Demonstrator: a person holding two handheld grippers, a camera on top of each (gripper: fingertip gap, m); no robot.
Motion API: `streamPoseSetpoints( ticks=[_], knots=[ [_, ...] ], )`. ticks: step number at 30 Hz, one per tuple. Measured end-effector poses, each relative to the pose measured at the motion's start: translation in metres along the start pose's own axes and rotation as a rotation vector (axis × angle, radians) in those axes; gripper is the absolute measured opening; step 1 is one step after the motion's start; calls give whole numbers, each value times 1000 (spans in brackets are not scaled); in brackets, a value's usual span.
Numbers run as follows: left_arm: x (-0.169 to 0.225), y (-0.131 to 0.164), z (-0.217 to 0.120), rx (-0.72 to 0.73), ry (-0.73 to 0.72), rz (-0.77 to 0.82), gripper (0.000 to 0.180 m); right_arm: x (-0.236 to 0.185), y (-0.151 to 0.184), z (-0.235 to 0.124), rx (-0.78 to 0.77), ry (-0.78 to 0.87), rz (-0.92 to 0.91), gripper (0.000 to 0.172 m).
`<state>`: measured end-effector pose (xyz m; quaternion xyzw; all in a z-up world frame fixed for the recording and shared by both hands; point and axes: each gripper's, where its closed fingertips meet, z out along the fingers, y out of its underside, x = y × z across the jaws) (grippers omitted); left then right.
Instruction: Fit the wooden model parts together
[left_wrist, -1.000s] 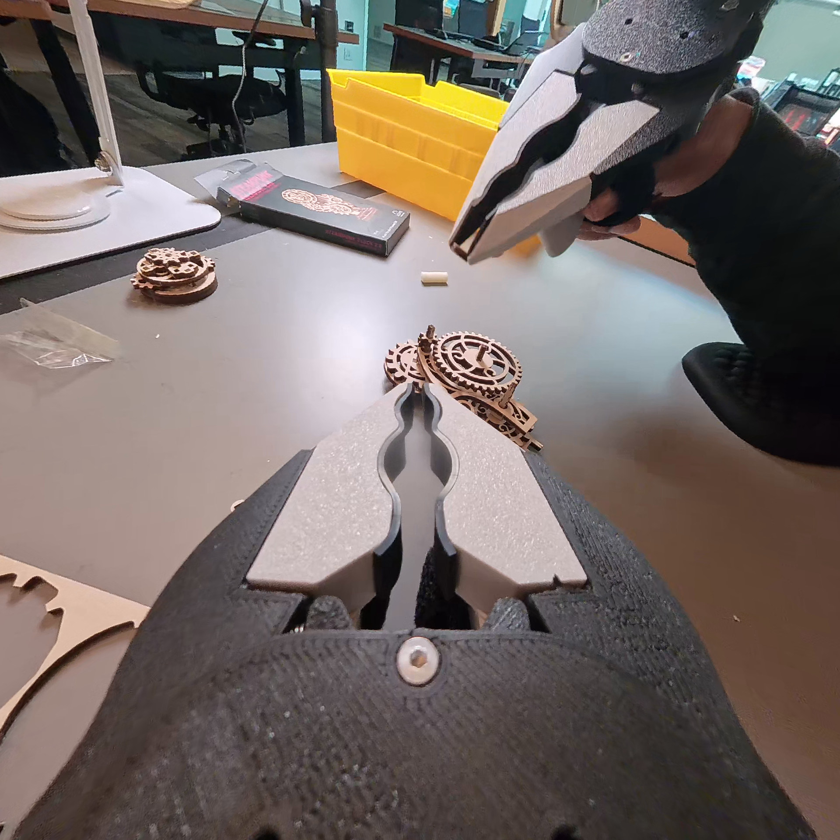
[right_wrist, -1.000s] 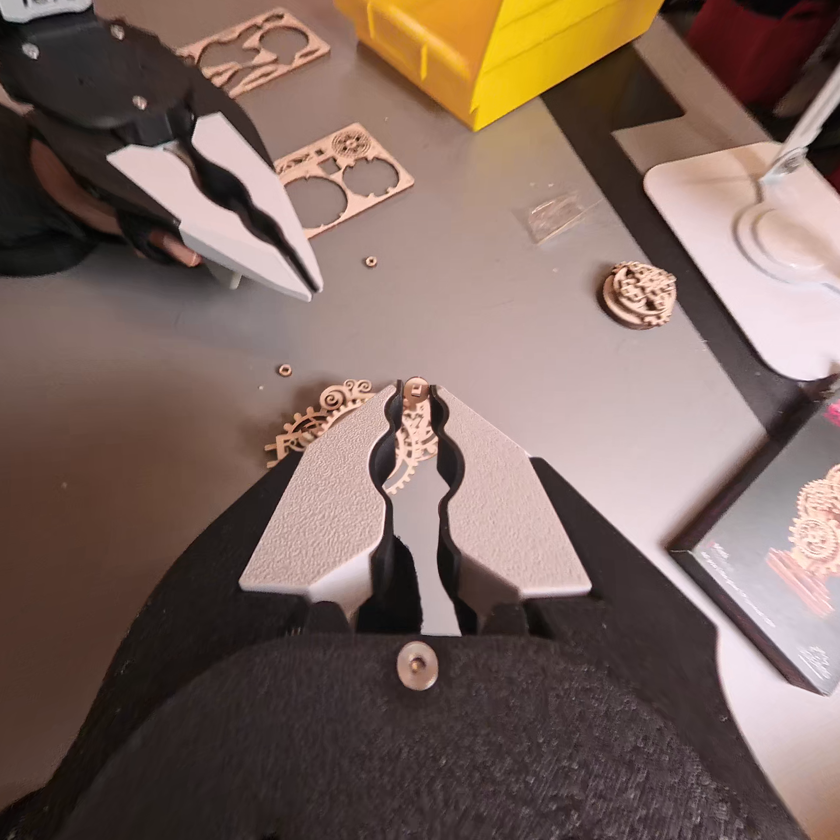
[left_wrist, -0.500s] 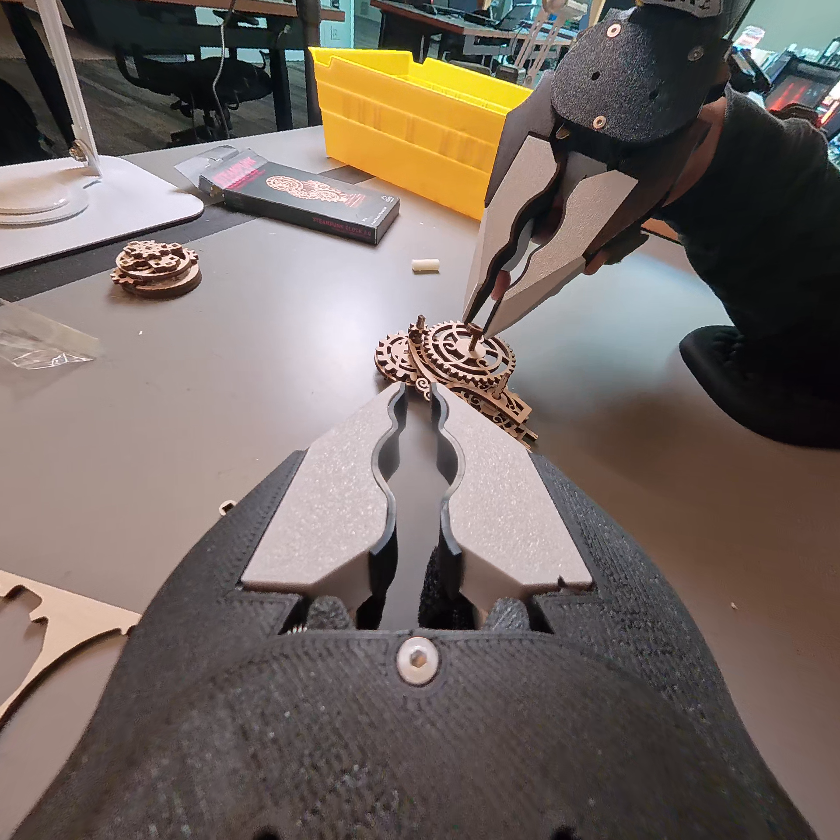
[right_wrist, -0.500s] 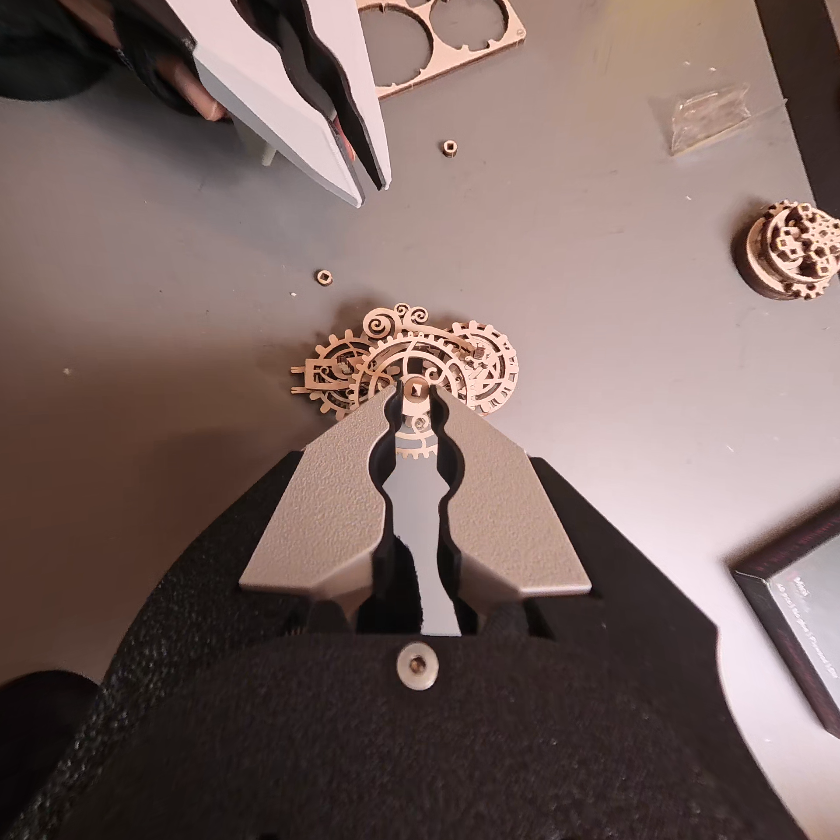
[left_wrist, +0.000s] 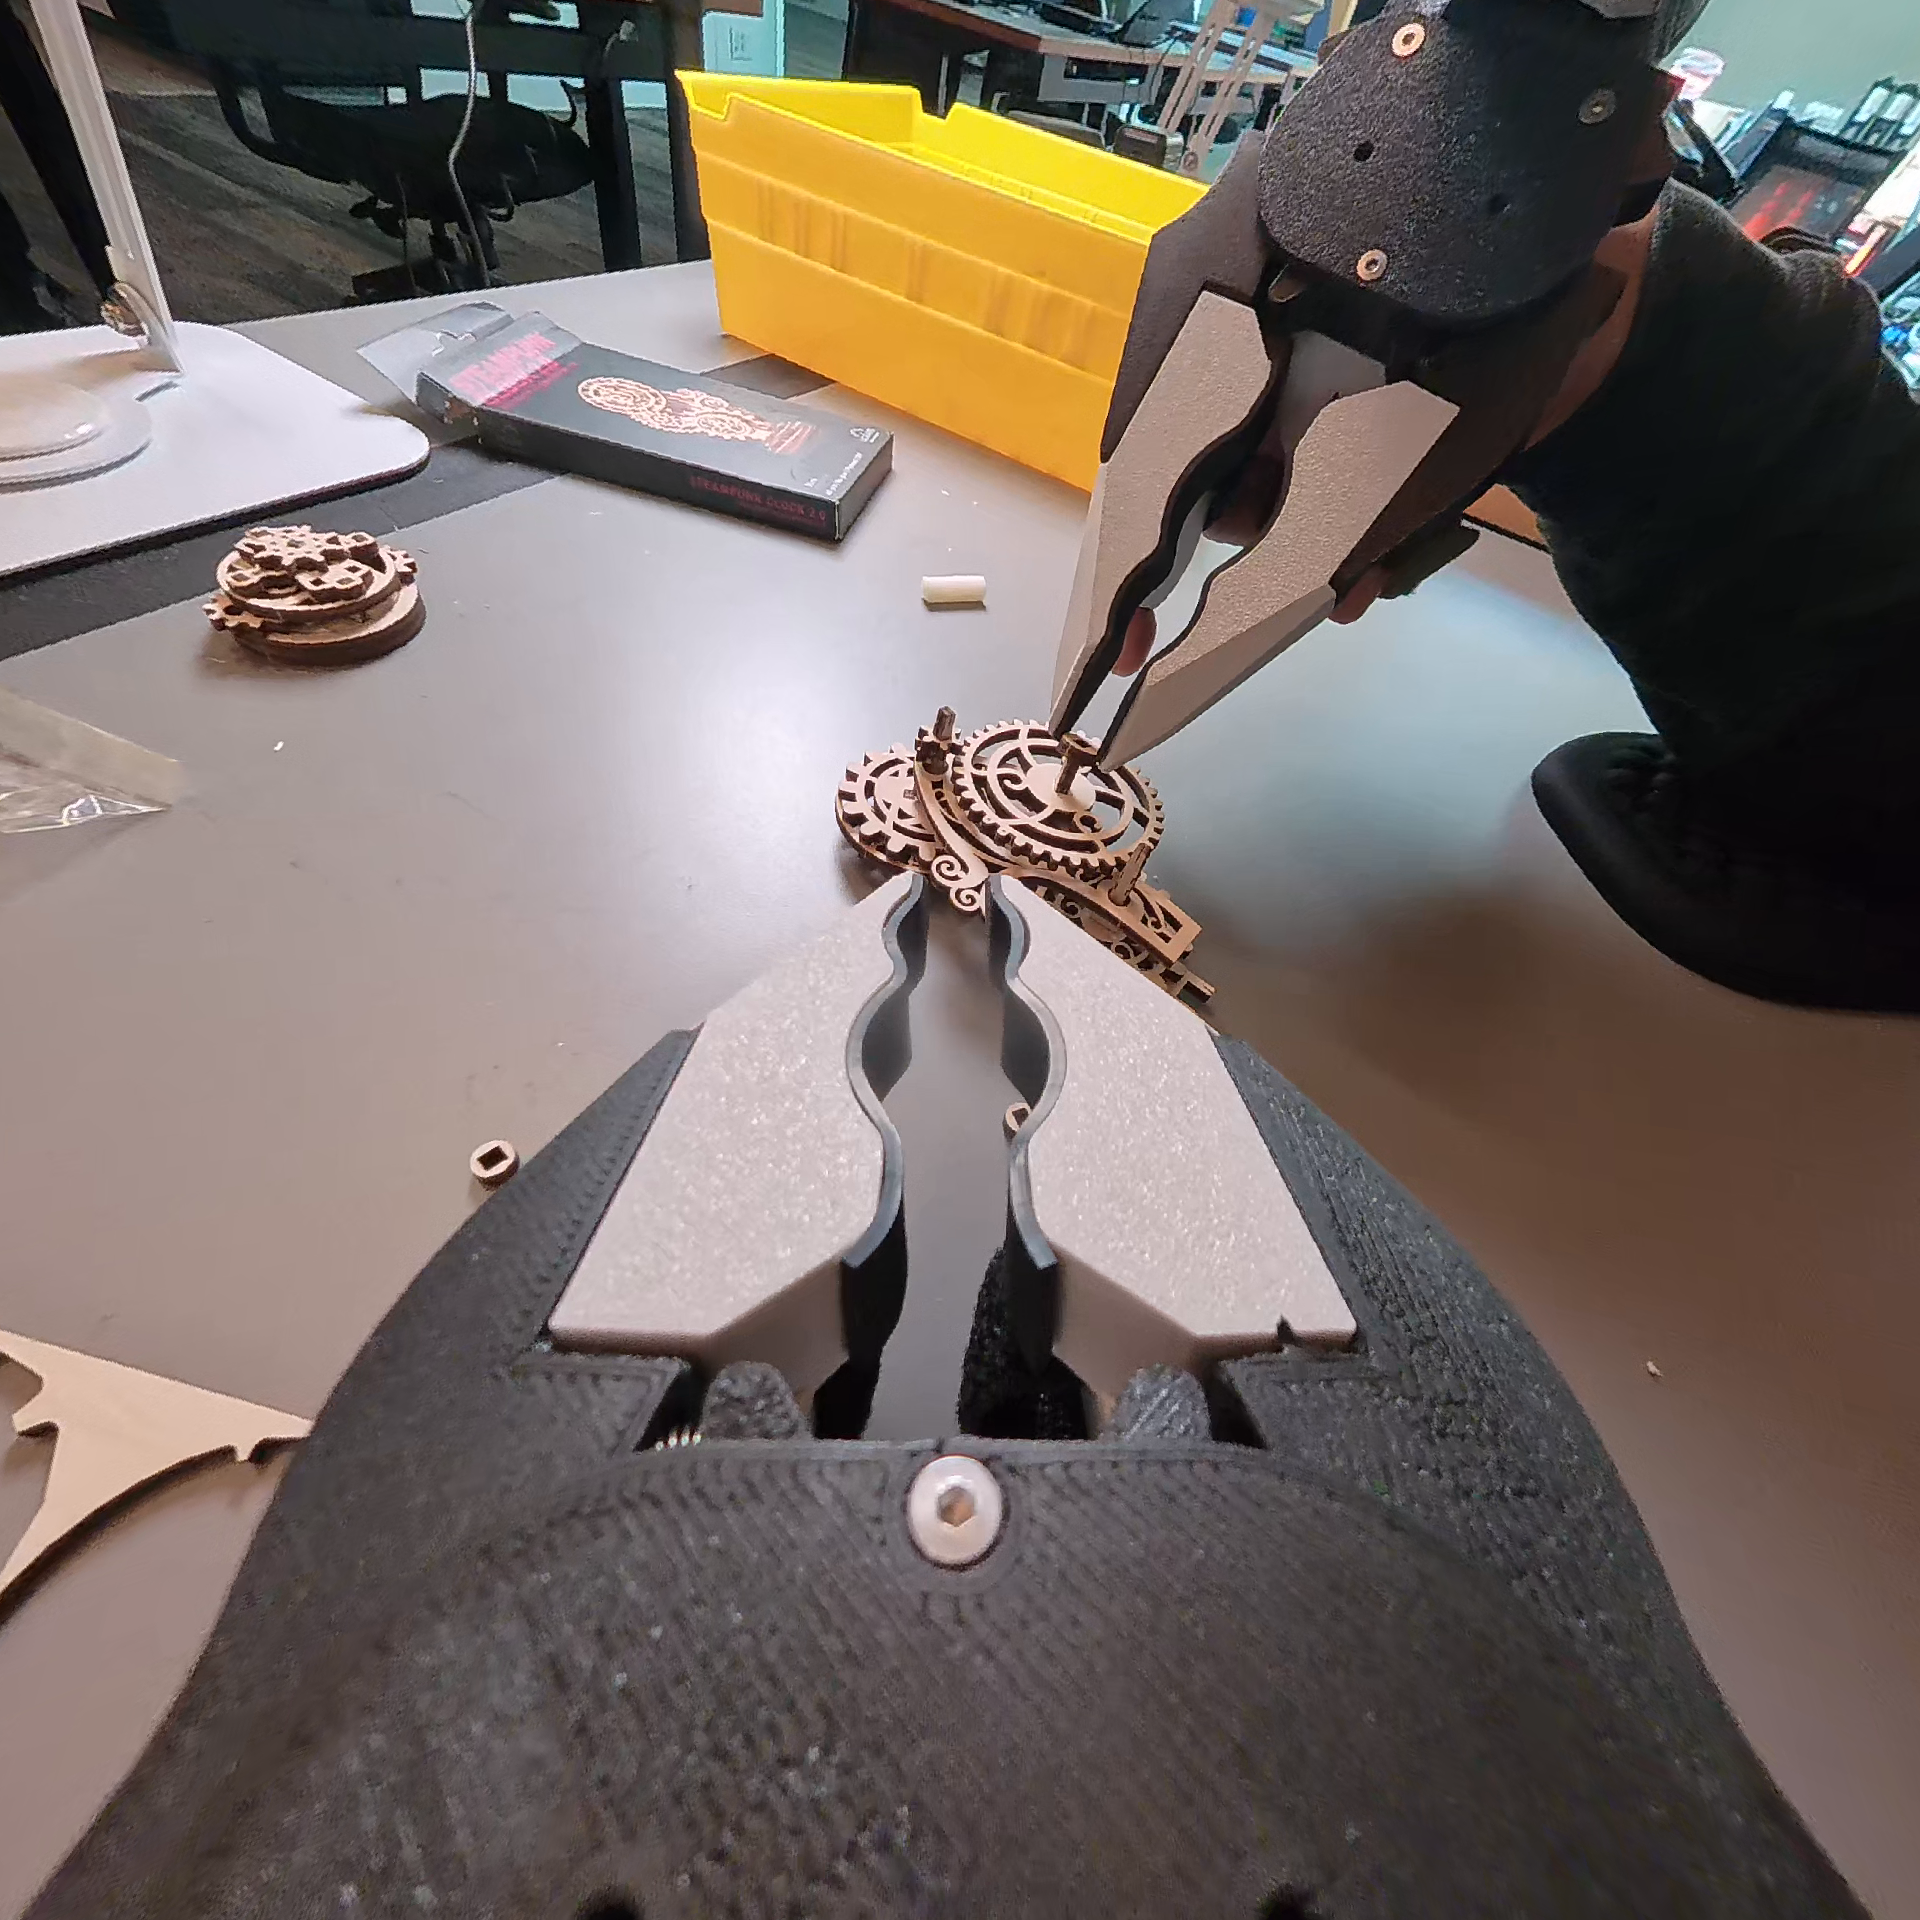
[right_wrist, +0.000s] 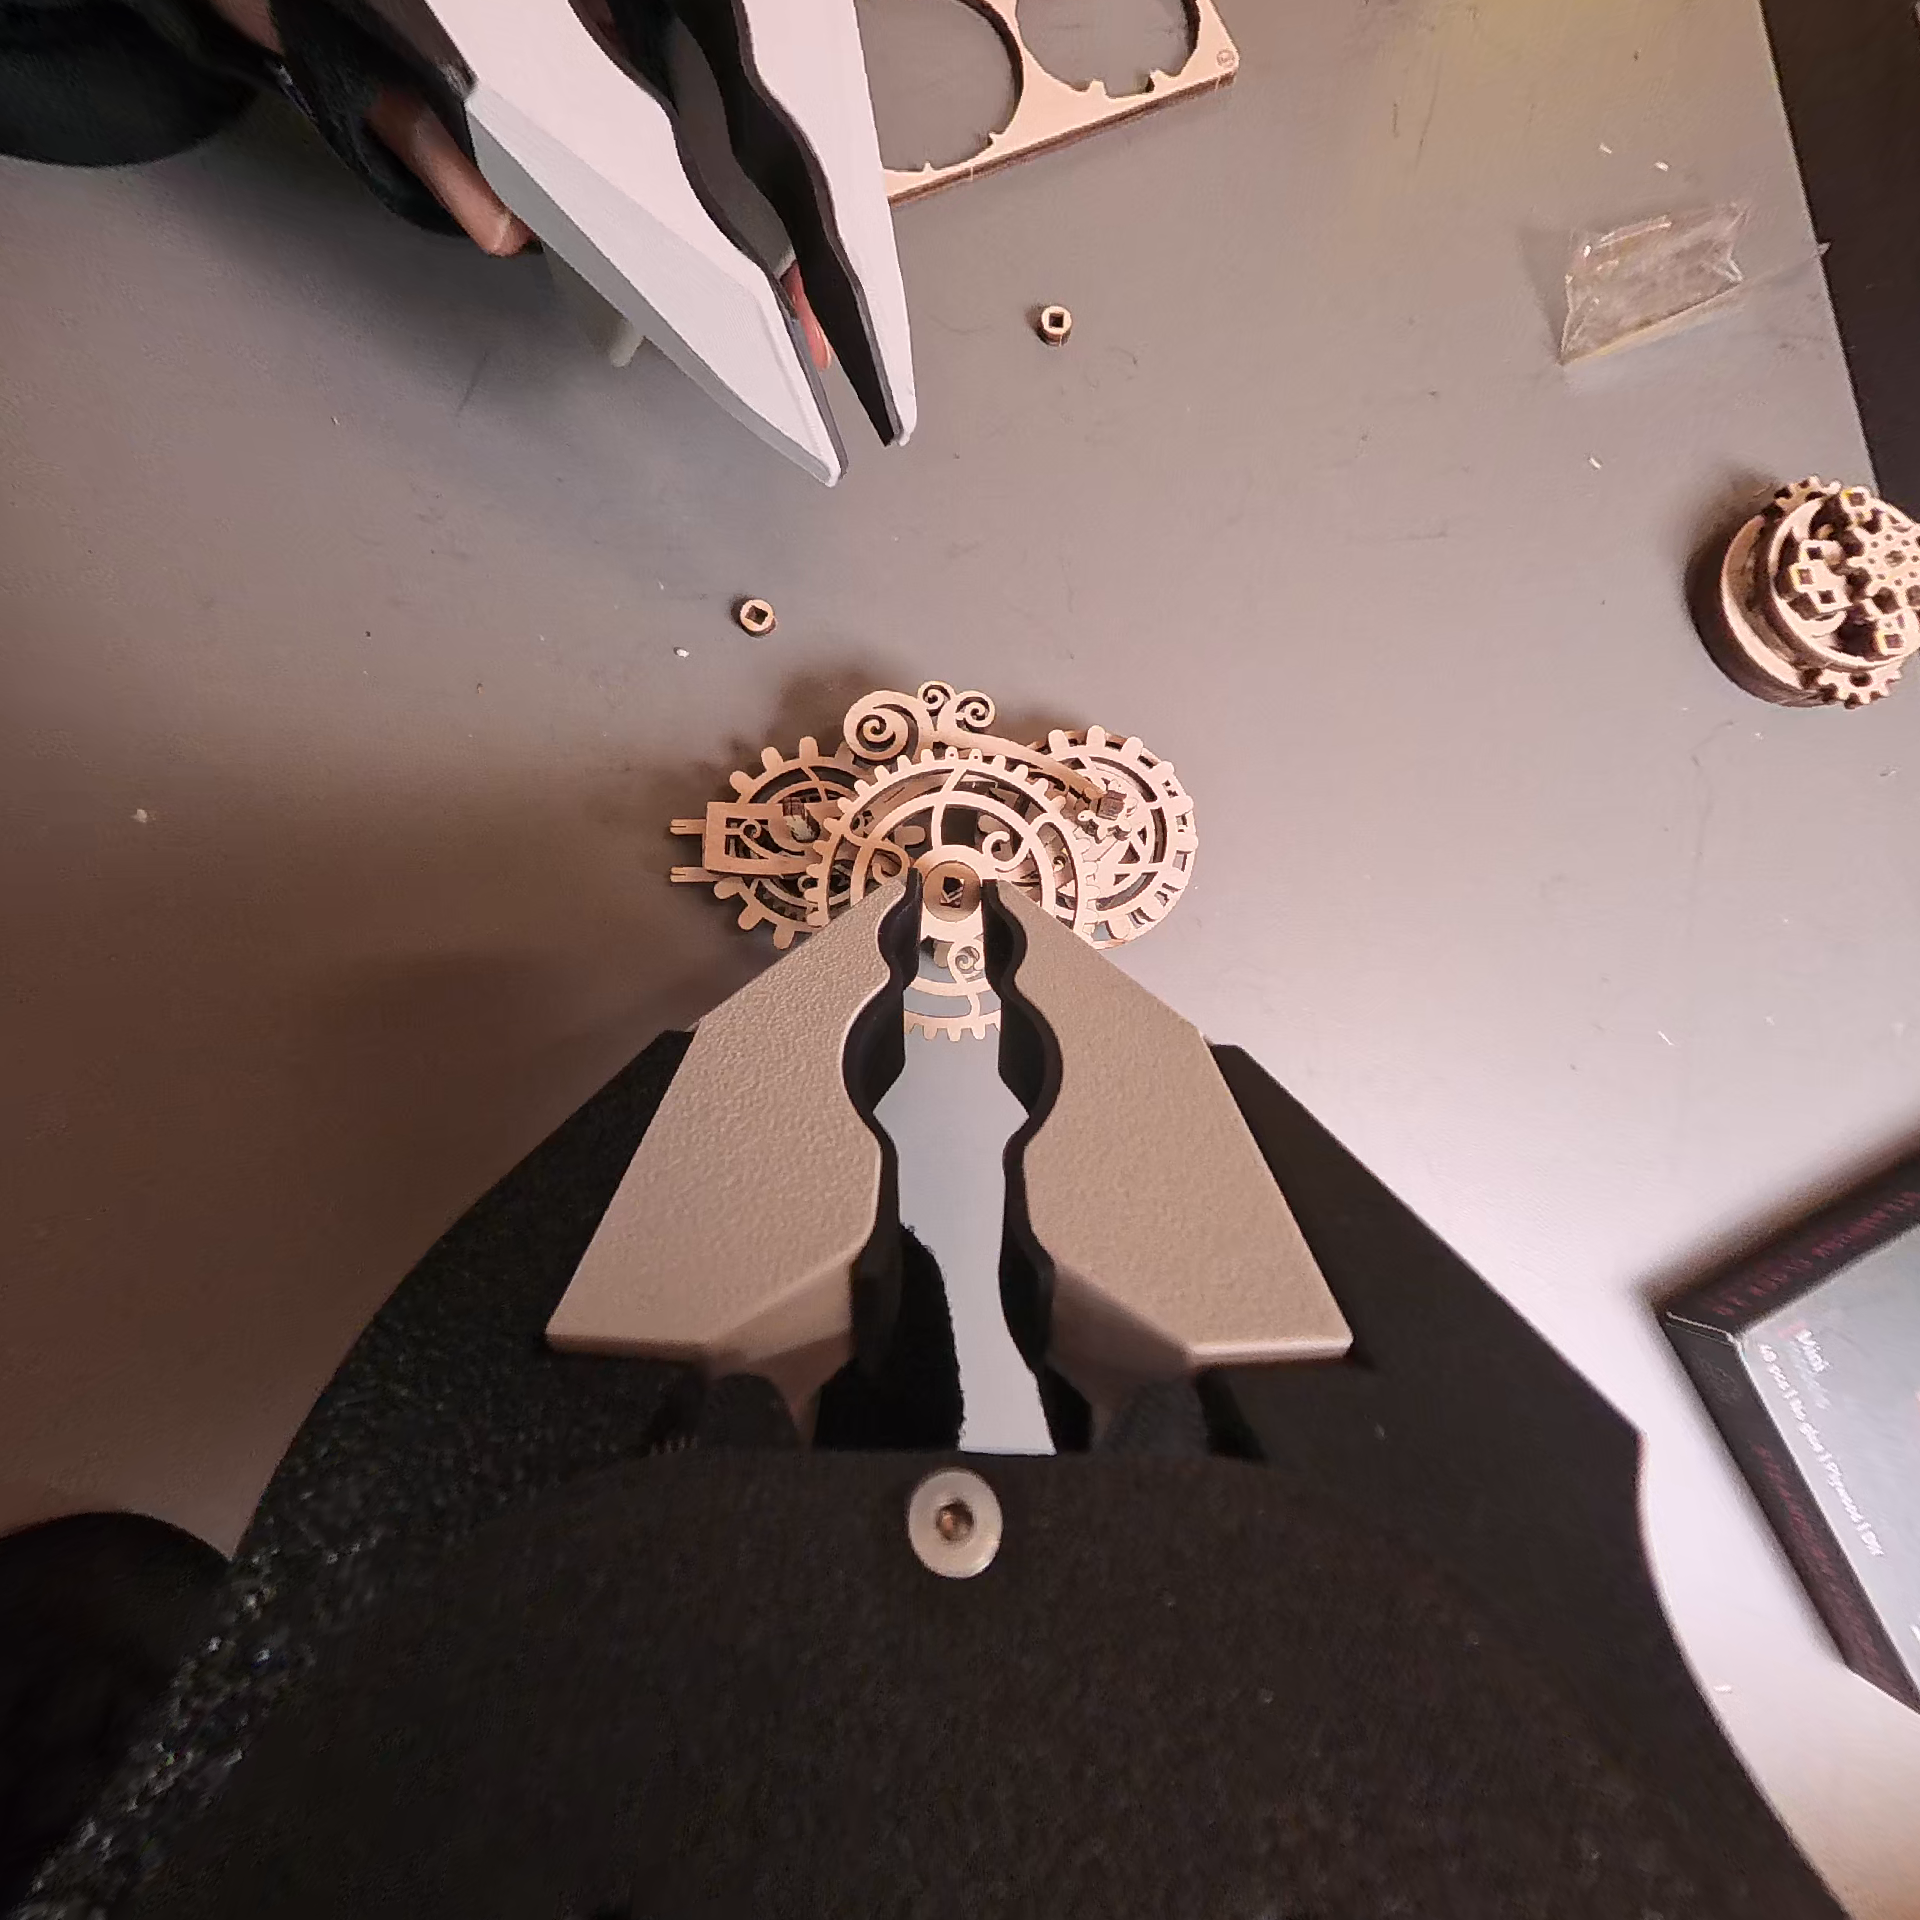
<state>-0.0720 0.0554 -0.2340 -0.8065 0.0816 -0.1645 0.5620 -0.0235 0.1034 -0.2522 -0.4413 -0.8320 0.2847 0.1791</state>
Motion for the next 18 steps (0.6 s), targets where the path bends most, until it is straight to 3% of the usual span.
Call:
streamPoseSetpoints(
  ticks=[18],
  knots=[
    [10, 4, 16, -50, 20, 95, 22, -1, -3, 3, 48, -33, -12, 10]
  ],
)
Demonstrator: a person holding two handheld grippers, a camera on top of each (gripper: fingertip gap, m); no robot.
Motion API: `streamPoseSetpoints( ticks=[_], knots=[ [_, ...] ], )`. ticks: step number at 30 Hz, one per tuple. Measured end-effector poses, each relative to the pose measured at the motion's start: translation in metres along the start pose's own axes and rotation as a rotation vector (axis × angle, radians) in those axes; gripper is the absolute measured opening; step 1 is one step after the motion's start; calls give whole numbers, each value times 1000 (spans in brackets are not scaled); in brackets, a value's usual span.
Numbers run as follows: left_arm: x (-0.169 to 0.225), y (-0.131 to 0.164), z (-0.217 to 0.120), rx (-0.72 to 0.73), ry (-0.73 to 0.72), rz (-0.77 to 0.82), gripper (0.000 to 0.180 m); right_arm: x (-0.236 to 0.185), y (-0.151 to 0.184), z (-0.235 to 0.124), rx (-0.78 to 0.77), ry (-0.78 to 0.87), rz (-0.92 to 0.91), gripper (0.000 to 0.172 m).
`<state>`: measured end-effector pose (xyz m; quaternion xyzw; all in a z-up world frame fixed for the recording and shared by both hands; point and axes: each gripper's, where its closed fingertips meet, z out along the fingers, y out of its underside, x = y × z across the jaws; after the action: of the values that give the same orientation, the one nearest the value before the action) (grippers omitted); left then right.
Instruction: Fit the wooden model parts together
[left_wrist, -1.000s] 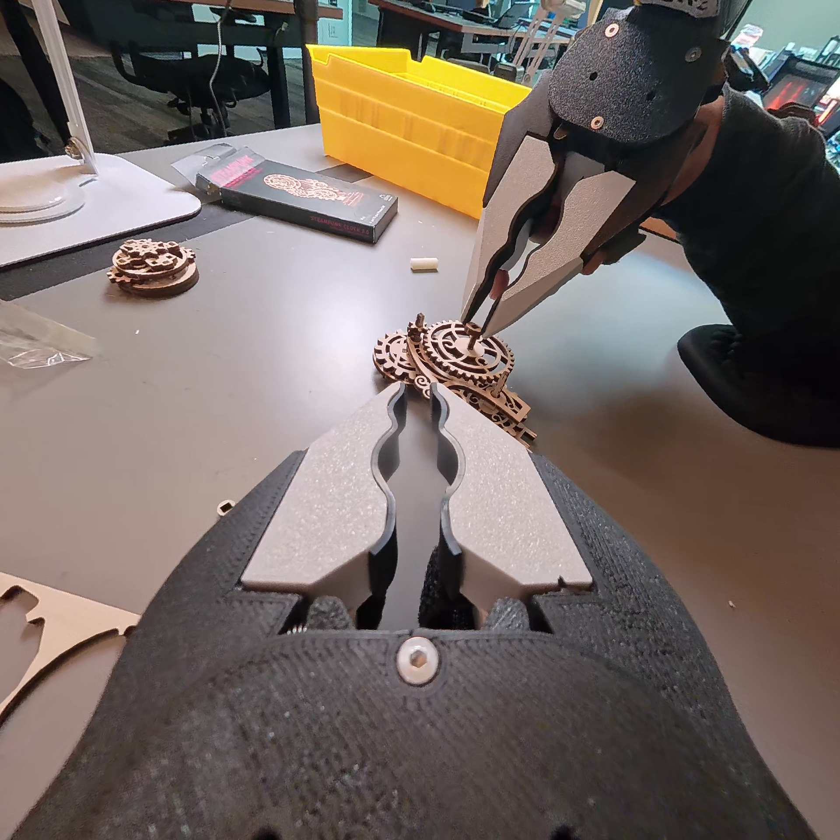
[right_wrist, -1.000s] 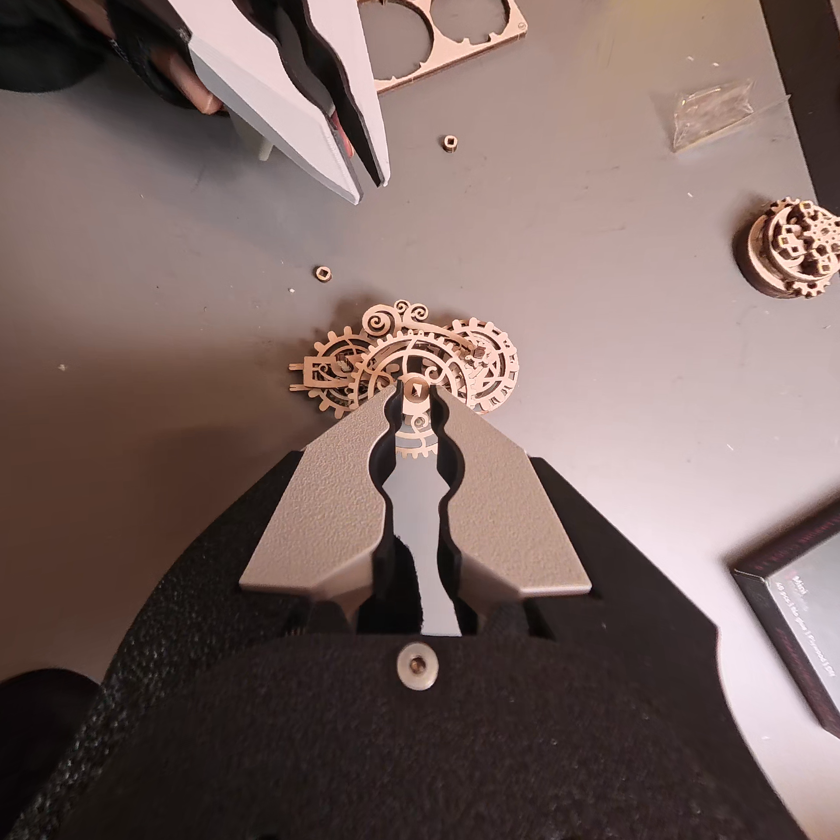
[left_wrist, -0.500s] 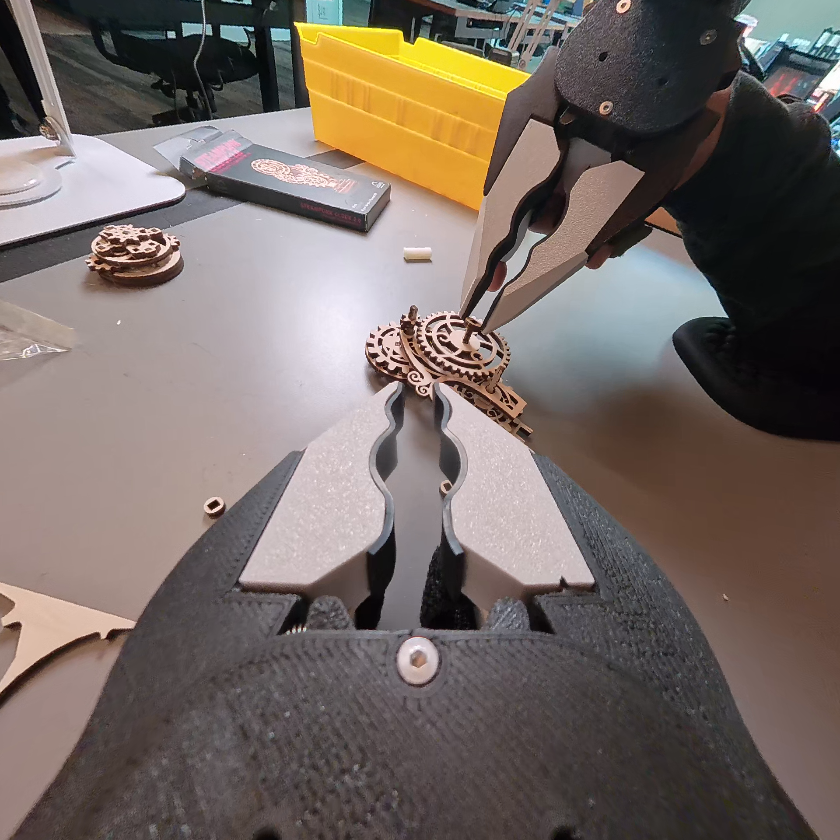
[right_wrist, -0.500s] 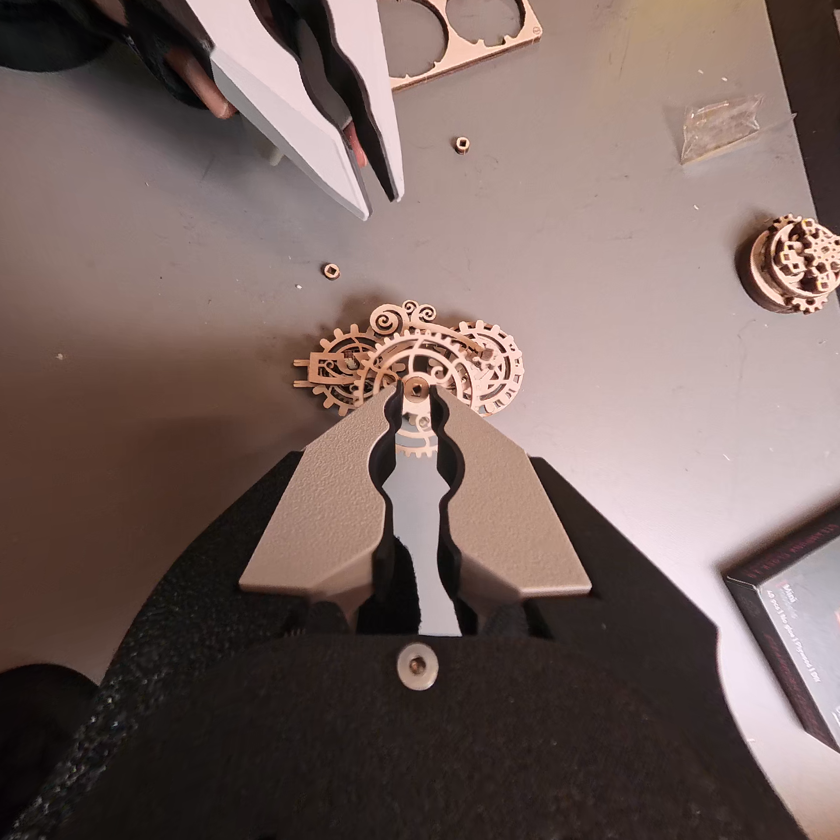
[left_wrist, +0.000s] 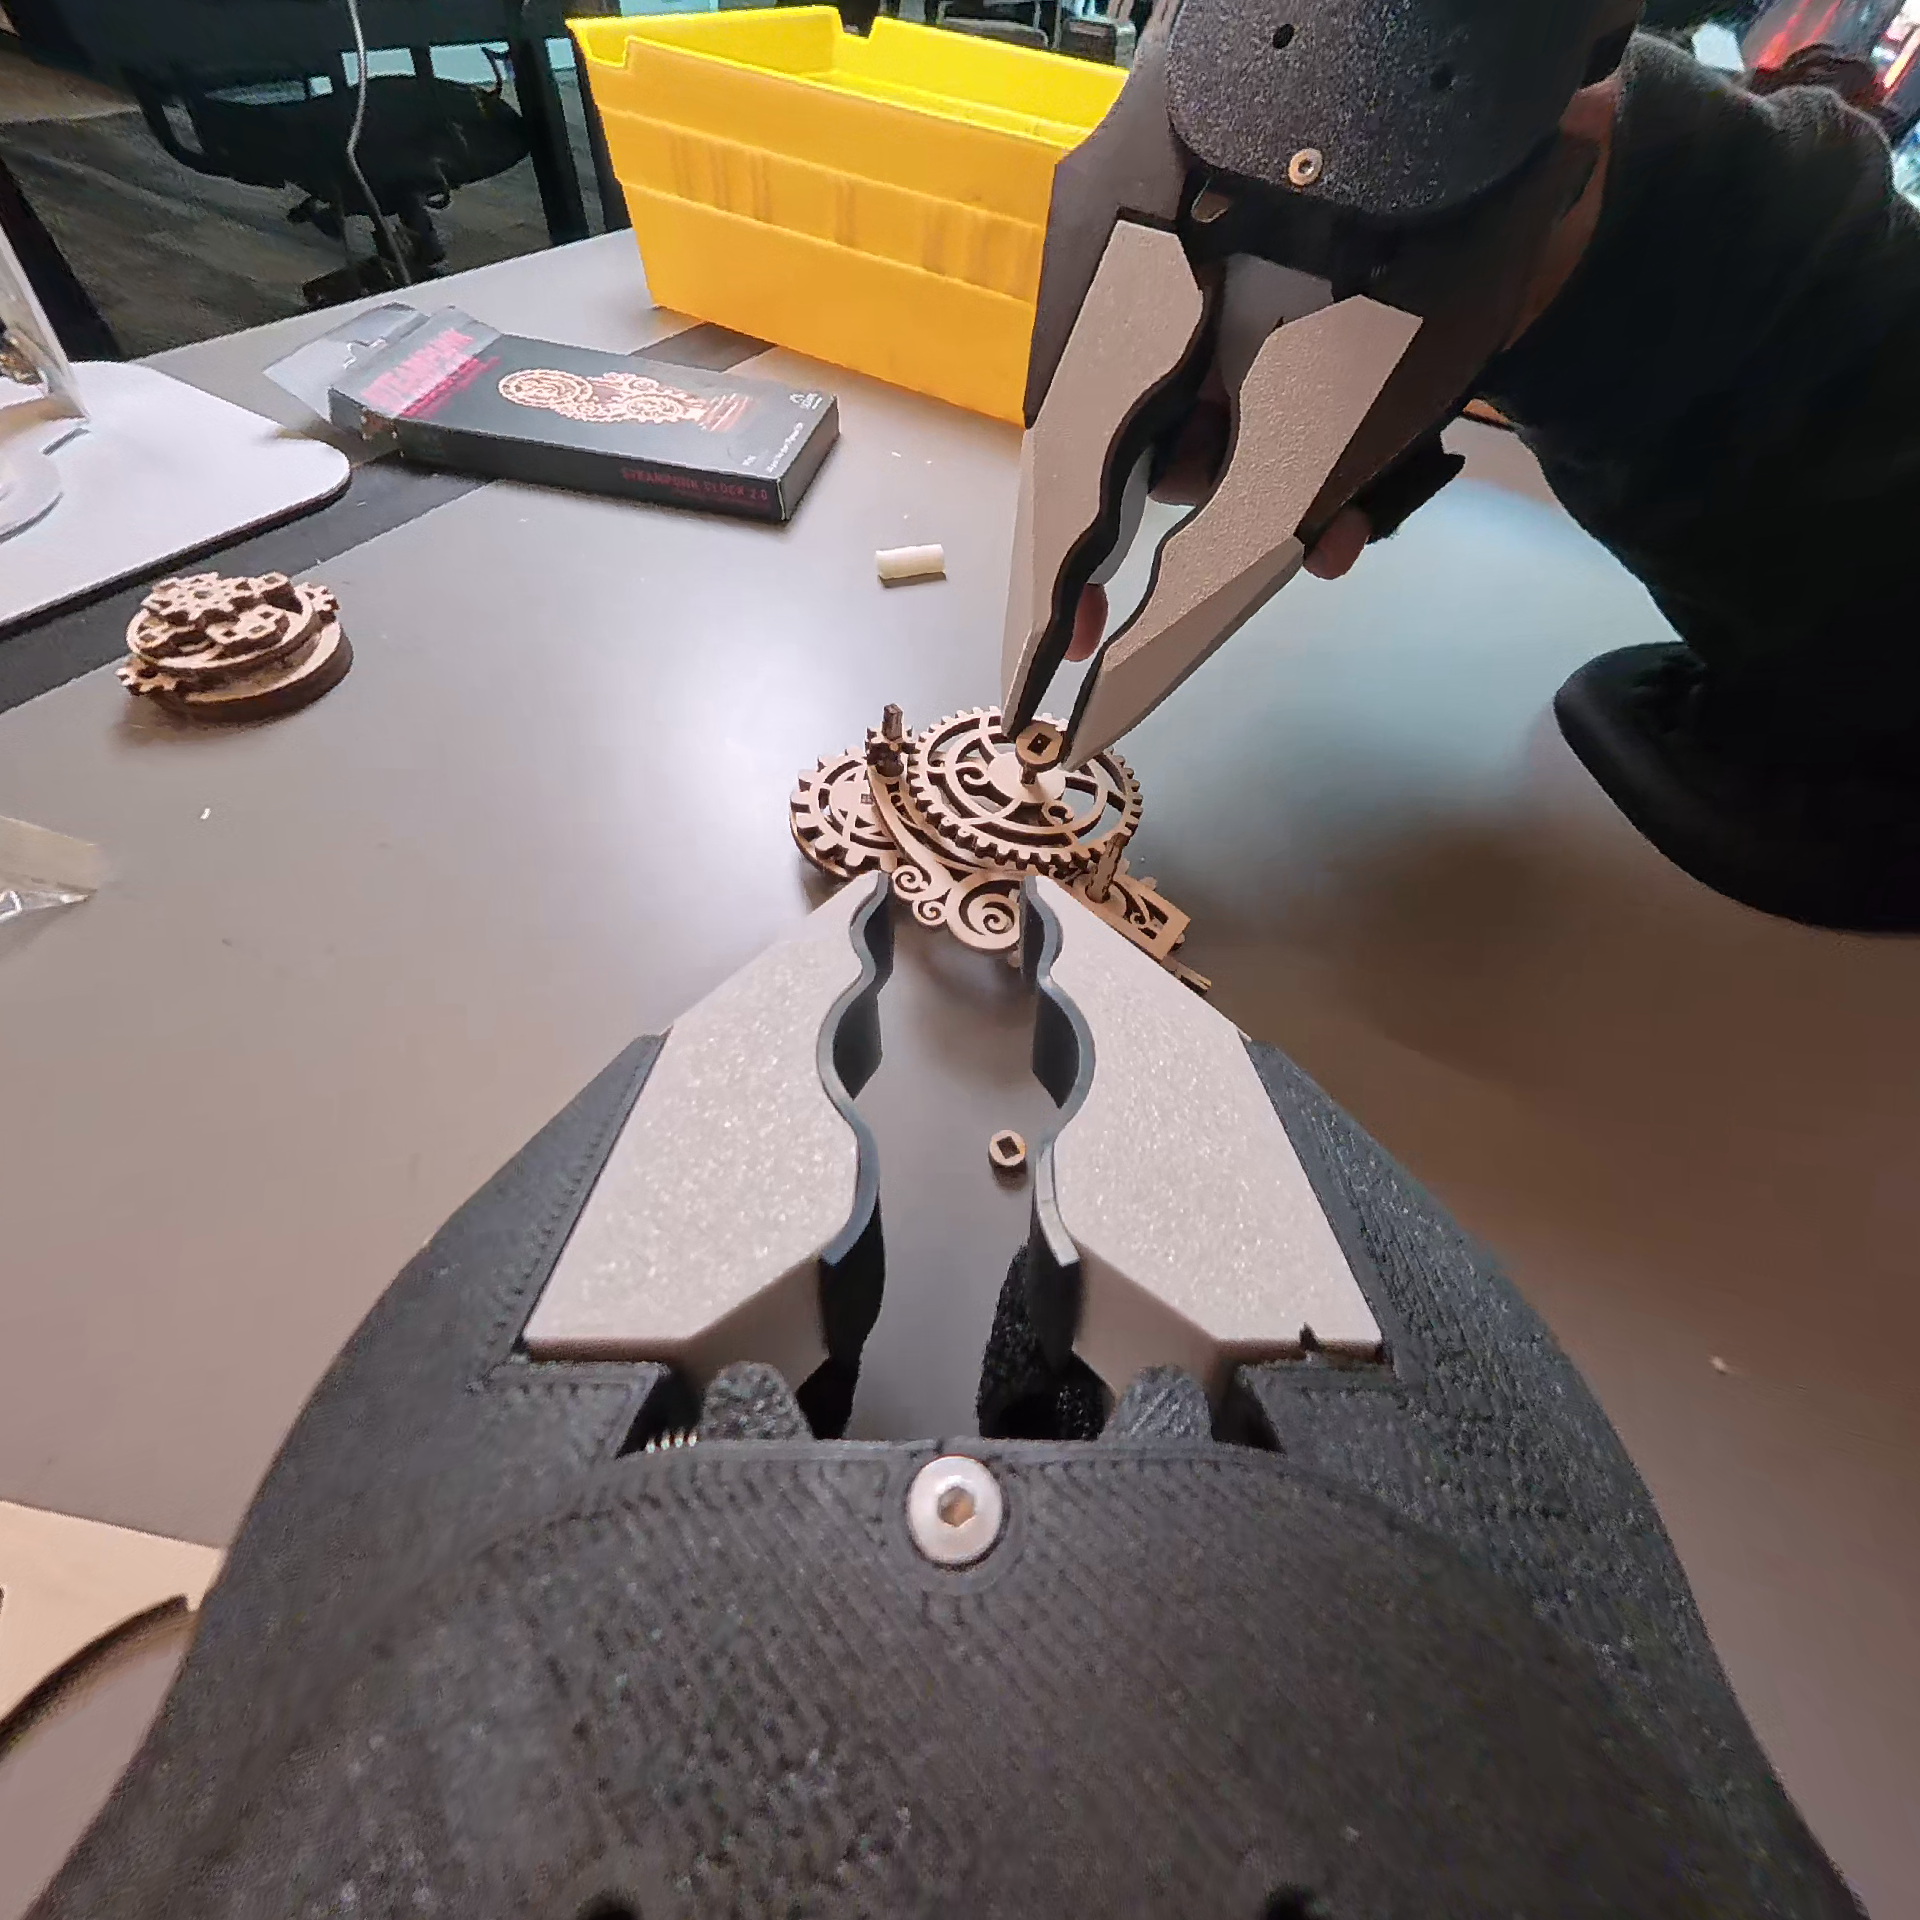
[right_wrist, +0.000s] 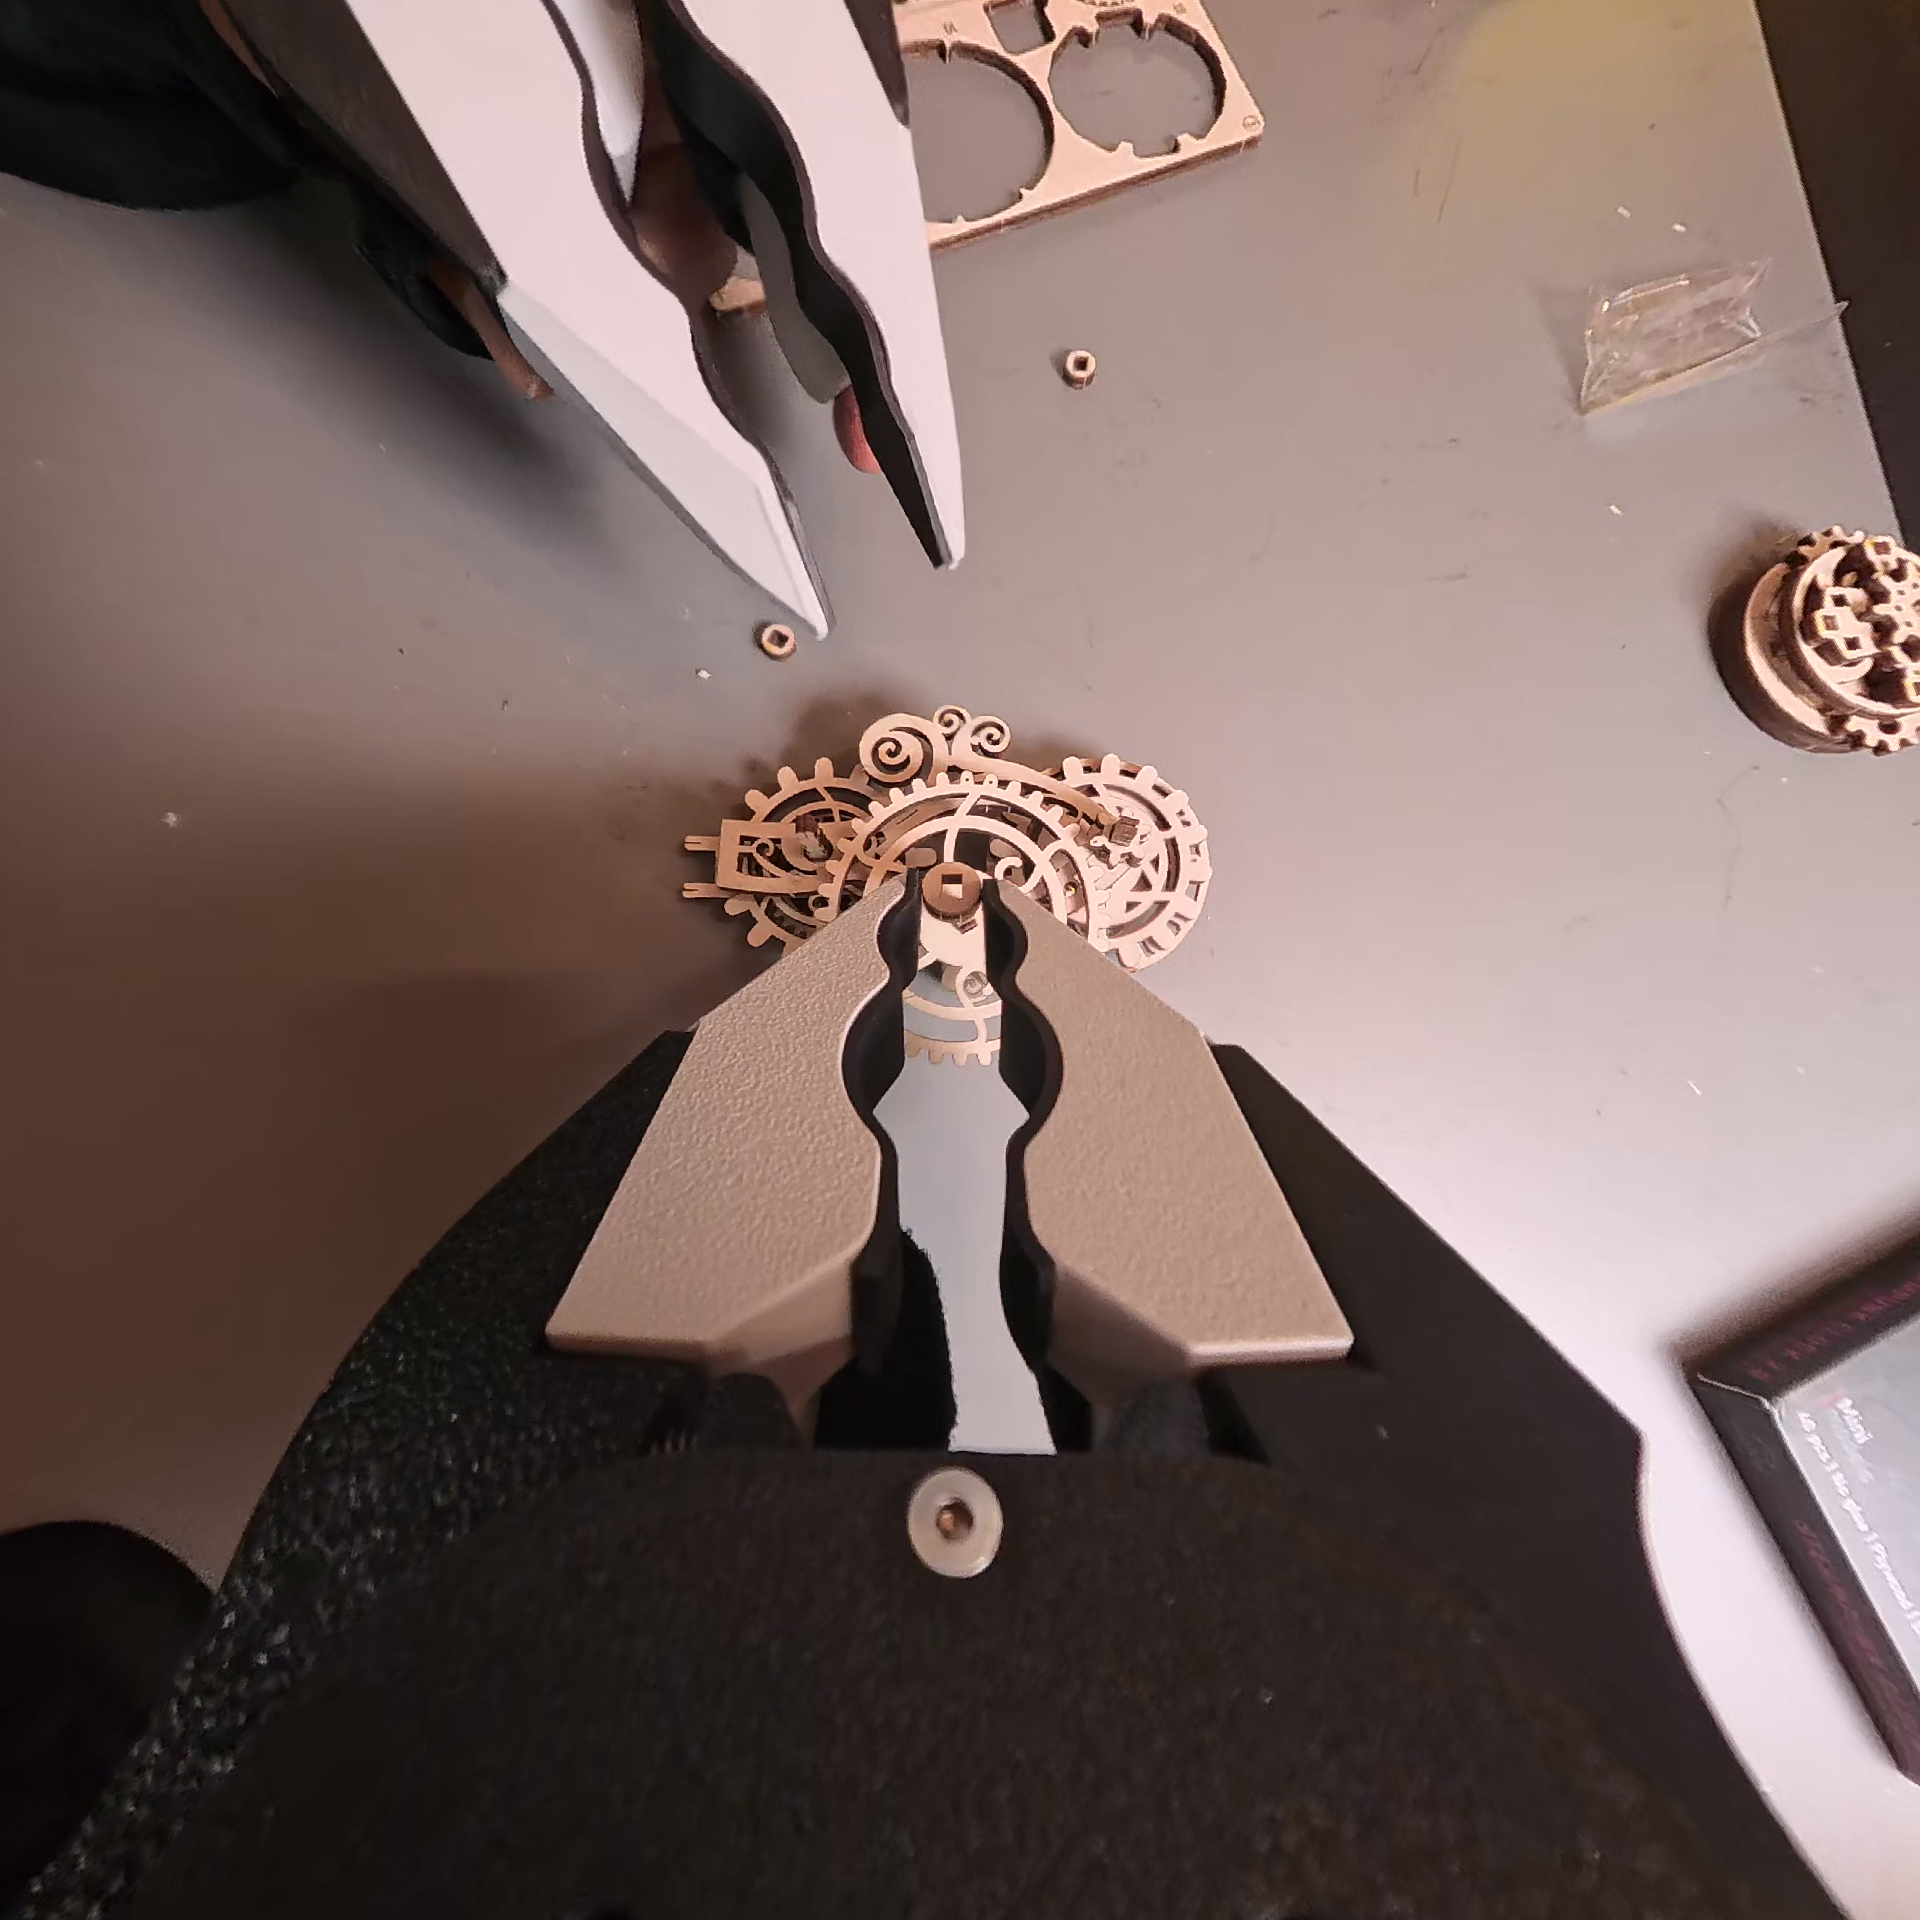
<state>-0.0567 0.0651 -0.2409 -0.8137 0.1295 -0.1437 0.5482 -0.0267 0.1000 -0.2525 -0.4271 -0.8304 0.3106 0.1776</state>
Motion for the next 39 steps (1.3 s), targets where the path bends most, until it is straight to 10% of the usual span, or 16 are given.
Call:
streamPoseSetpoints(
  ticks=[15, 39],
  knots=[
    [6, -10, 36, -78, 169, 162, 20, -1, -10, -15, 202, 28, 14, 14],
    [7, 0, 26, -91, 186, 130, 18, -2, -5, 16, 53, 5, 15, 11]
  ],
)
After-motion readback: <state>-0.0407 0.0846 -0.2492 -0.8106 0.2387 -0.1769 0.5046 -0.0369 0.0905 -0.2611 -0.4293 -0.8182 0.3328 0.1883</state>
